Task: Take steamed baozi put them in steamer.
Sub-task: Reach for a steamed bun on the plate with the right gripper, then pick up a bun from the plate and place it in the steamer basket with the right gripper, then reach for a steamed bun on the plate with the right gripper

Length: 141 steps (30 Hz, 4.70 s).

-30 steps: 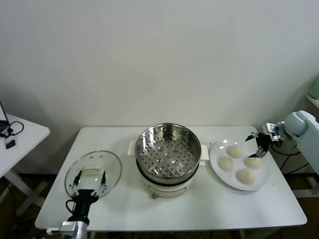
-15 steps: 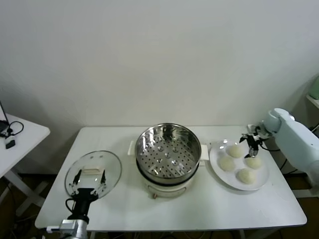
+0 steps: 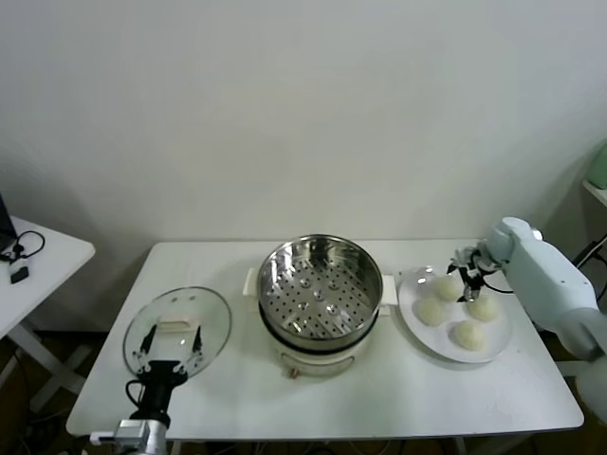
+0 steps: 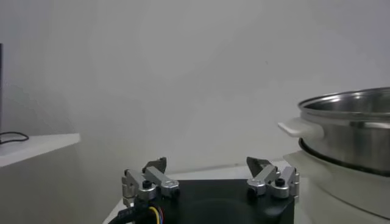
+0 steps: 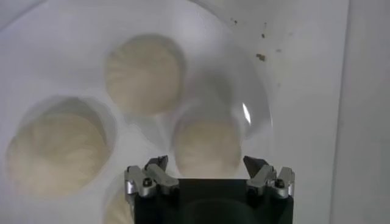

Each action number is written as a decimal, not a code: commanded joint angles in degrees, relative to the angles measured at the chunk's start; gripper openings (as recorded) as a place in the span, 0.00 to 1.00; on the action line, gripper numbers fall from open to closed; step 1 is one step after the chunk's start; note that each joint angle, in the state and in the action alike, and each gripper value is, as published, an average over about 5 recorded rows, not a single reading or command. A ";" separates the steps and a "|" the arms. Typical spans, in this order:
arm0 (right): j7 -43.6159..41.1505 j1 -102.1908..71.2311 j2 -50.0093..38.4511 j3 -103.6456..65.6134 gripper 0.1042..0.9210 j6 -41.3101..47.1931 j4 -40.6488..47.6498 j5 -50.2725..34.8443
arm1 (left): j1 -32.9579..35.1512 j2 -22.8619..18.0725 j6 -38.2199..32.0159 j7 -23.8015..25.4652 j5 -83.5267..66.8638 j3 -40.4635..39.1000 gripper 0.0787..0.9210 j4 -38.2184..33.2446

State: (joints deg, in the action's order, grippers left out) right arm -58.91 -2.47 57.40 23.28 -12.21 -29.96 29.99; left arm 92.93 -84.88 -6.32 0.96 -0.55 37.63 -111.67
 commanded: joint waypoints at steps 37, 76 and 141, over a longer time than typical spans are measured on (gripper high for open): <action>-3.55 4.23 -3.46 5.24 0.69 -1.82 -10.06 -4.52 | 1.19 -0.60 -0.48 -0.01 0.17 0.14 0.88 -0.49; -6.13 23.69 8.15 36.21 0.69 -12.34 -48.25 -1.78 | 3.01 -0.88 -0.12 0.10 1.24 0.00 0.88 -2.83; -11.32 34.03 -21.55 46.52 0.88 13.57 -36.56 -47.82 | 3.18 -1.22 0.38 -0.14 2.11 -1.24 0.88 -3.70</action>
State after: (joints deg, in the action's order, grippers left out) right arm -69.72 32.26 43.18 67.98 -5.02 -70.96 -9.26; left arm 96.08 -86.09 -5.98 0.82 1.54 36.44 -115.34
